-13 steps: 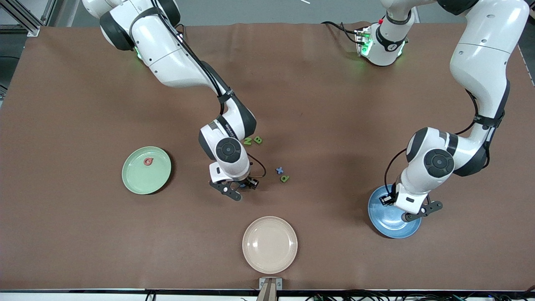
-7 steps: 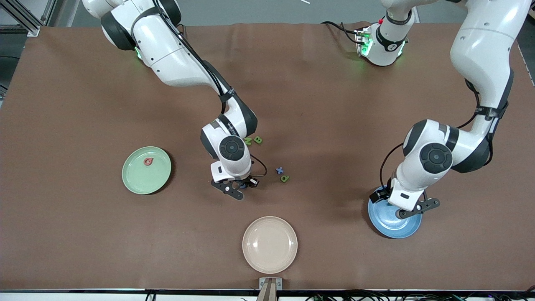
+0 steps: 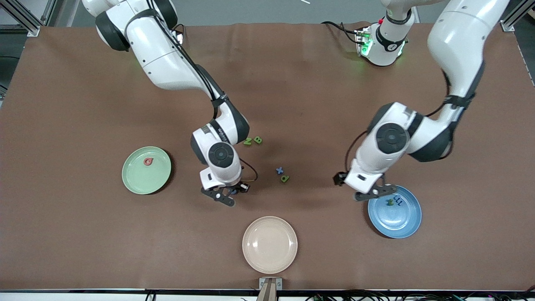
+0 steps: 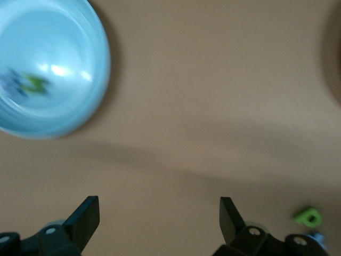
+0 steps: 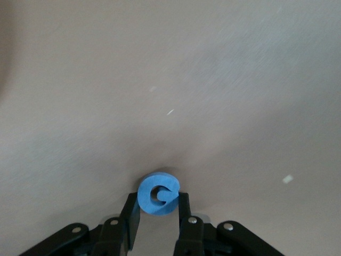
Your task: Sort upper and lower case letters into plates
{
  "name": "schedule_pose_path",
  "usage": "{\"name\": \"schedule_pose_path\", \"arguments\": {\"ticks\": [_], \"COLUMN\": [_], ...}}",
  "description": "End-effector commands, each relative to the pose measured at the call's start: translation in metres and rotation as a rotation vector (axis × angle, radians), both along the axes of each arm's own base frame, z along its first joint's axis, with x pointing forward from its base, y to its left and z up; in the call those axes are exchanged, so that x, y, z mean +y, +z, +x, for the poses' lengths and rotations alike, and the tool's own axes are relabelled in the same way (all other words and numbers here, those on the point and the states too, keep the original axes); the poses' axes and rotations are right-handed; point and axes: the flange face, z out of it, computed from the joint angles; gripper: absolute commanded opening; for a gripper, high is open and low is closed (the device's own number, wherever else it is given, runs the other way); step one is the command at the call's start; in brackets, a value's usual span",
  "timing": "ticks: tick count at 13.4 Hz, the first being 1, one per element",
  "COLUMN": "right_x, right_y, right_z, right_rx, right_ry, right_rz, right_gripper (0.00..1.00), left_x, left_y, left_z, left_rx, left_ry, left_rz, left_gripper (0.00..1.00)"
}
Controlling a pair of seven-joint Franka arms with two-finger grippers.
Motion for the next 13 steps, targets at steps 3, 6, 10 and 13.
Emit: {"name": "schedule_pose_path", "arguments": {"ticks": [3,6,10,13], "right_x": [-0.117,-0.213,-0.274,-0.283], "right_y": [0.046,0.047,0.028,0.014], "right_z": [-0.027,-0.067,-0.104,-0.115], "right_rx": [0.075,0.089,0.117,0.110], "right_ry": [0.157,0.270,0.312,0.312], "right_rz": [-0.014,0.004,0.019,0.031], "right_gripper": [0.00,0.00,0.00,0.02], "left_x": [-0.096,-0.132,-0.159,-0.167], "left_y": [-0.035,-0.050,-0.082,-0.095], "left_z": [-0.011,-0.003,-0.002,-0.009], "left_rx": [0.046,0.003,-0.059,-0.046], "left_ry": [0.256,0.383,0.479,0.466], "left_rz": [-0.074,-0.074,-0.082,-0.077], "left_gripper": [0.92,0.83,0.76,0.75]}}
